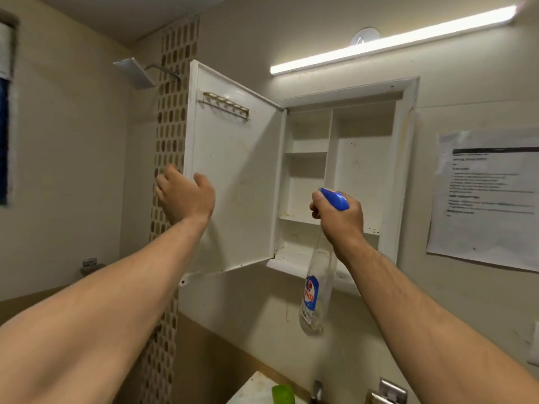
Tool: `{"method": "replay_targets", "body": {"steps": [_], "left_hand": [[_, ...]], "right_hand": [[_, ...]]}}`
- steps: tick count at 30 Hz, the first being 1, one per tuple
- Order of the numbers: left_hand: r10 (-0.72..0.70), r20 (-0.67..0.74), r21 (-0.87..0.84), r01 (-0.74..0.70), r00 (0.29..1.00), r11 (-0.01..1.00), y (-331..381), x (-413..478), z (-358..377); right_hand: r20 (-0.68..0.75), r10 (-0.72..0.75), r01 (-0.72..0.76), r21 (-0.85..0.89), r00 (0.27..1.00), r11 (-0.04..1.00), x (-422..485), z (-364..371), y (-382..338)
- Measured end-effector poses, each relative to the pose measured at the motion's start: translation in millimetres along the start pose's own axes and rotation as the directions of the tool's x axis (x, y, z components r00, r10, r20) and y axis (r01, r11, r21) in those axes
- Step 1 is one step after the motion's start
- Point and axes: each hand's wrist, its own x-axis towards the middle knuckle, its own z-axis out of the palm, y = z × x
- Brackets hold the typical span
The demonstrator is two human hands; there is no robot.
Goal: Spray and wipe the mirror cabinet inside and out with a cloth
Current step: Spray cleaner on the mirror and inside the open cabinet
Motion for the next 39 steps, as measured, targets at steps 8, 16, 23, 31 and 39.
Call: {"method": "replay_targets", "body": {"steps": [8, 16, 23, 31, 39], "left_hand": [[0.45, 0.053, -0.079, -0.445, 0.892, 0.892, 81.1, -111.4, 43.2], [0.598, 0.388, -0.021, -0.642, 0.701, 0.766, 142.8, -214.1, 143.4], [0.633, 0.543, 0.011, -0.758, 0.552, 0.652, 125.3, -232.5, 184.1], [0.634, 0.628, 0.085, -0.849, 0.452, 0.521, 114.6, -231.1, 195.9], [0.618, 0.662, 0.095, -0.865, 0.425, 0.492, 115.6, -225.2, 194.9]], "right_hand": [[-0.196, -0.005, 0.006, 0.004, 0.981, 1.0, -7.9, -79.8, -7.8], [-0.349, -0.081, 0.019, -0.176, 0.934, 0.984, -27.0, -158.7, 7.9], [-0.216, -0.017, -0.018, -0.159, 0.976, 0.987, -24.1, -165.6, 43.9], [-0.16, 0.025, -0.054, -0.177, 0.987, 0.983, -13.9, -158.1, 75.0], [-0.15, 0.076, -0.101, -0.168, 0.986, 0.981, -17.9, -144.5, 87.5]]}}
